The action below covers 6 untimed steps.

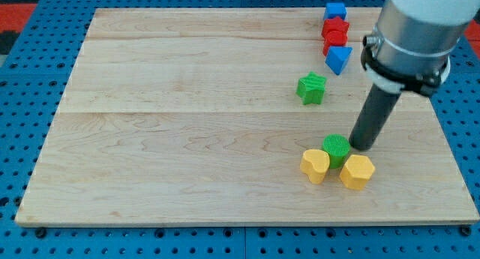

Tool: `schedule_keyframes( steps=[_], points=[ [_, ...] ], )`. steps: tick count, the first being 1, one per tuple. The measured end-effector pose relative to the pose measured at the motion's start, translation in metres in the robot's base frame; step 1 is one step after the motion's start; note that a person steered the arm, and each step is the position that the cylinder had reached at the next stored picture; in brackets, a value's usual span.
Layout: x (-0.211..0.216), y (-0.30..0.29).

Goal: Move the green star slightly left and down

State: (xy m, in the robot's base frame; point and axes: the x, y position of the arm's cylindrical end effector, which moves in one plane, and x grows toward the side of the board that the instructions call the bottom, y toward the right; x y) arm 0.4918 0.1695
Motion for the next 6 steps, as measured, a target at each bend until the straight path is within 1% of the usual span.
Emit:
schedule_keyframes(
  steps=[1, 2, 3, 4, 5, 6],
  points=[
    [-0.071, 0.019],
    [-0.097, -0.032],
    [-0.104, -0.064],
    [-0.100, -0.091],
    [-0.115, -0.093],
    [-0.125, -0.107]
  ],
)
